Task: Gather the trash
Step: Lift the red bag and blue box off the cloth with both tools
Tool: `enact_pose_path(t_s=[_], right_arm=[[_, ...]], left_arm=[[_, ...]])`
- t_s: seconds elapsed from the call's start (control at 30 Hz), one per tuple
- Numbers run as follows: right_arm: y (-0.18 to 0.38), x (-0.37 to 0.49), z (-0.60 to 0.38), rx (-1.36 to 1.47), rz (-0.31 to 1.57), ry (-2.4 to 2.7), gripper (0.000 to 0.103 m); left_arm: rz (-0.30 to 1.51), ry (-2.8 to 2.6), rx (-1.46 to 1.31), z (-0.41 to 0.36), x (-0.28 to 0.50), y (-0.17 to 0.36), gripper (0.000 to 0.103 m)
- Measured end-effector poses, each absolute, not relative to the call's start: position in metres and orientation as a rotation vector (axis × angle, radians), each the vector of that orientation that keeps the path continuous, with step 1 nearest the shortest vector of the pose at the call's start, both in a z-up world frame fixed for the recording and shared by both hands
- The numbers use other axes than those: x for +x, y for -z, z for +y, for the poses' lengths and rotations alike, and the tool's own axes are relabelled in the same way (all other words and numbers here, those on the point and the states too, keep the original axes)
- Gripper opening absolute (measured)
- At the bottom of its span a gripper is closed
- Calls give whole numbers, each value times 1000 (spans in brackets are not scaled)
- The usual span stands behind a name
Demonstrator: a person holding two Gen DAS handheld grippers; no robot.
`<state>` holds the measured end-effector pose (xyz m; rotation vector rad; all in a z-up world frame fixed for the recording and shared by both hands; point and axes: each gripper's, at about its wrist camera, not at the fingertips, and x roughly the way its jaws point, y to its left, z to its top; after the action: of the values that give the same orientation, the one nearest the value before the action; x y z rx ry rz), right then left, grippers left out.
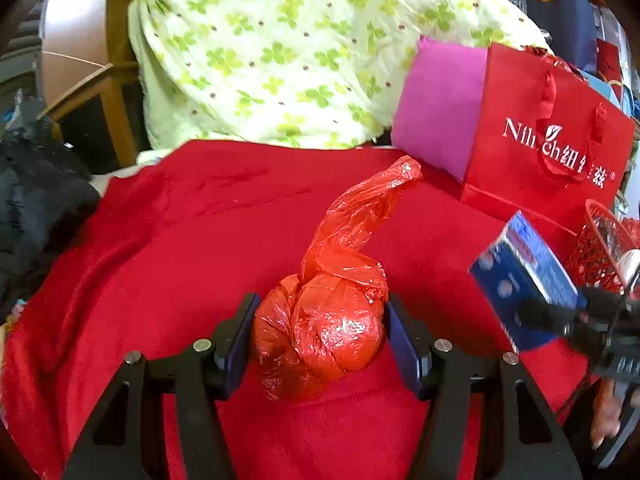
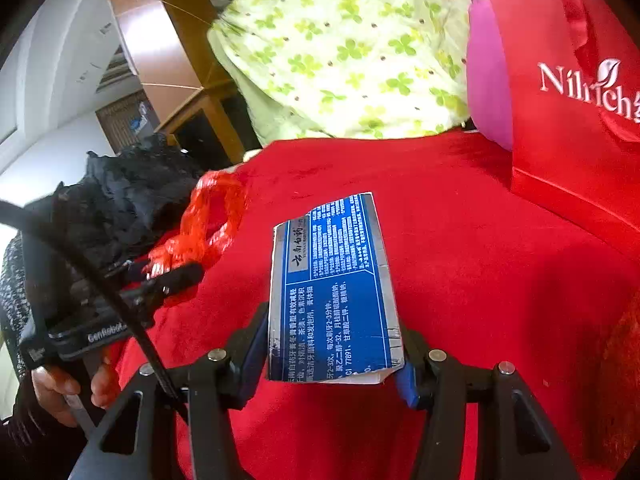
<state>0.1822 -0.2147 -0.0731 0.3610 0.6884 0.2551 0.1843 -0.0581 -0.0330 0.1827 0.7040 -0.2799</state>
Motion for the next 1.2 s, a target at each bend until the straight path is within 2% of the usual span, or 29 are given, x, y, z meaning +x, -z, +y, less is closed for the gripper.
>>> enact_pose_path(t_s=[0.53,1.2], right_arm=[[-16,87,-201,245,495,-233,57],[-35,37,-237,278,410,-155,57]], left_arm=[[566,232,190,-77,99,-34,64],[508,260,225,-105,62,-58,64]])
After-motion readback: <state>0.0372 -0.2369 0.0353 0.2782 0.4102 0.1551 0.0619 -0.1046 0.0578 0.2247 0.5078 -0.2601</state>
